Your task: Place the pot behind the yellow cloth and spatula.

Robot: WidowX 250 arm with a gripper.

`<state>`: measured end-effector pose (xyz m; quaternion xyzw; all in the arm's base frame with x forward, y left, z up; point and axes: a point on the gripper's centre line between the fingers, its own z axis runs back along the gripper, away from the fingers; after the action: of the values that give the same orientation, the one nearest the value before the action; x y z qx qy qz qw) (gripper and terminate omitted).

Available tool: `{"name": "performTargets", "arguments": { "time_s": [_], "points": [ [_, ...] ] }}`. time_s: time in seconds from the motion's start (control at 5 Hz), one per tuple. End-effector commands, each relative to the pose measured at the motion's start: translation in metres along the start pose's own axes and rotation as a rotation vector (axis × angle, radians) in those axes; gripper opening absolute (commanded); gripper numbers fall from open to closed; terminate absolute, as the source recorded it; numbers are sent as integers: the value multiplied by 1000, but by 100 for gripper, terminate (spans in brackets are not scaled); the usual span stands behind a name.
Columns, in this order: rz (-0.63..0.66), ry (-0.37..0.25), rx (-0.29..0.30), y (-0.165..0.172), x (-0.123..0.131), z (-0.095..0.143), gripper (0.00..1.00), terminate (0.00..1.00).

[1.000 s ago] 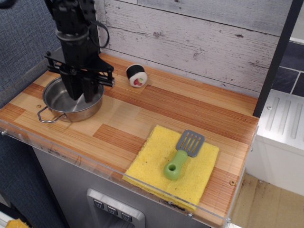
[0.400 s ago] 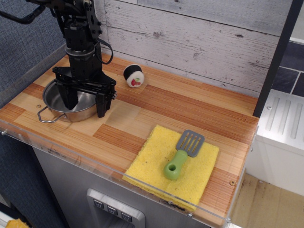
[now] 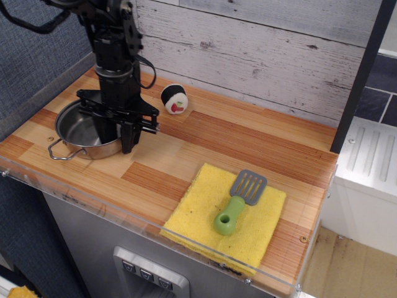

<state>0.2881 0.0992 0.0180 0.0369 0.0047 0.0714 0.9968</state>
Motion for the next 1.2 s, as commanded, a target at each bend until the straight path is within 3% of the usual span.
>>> {"name": "performTargets", "arguments": {
  "time_s": [0.0,0.2,0.4,0.6,1.0],
  "points": [
    [-20,-5,8,-4,1,5,0,0],
    [9,-26,6,-2,-4,19,0,0],
    [70,-135,-1,-8,-9,62,0,0],
    [24,-252,-4,-40,-5,90,0,0],
    [-285,-261,-122,-141,29,84,0,0]
  ]
}}
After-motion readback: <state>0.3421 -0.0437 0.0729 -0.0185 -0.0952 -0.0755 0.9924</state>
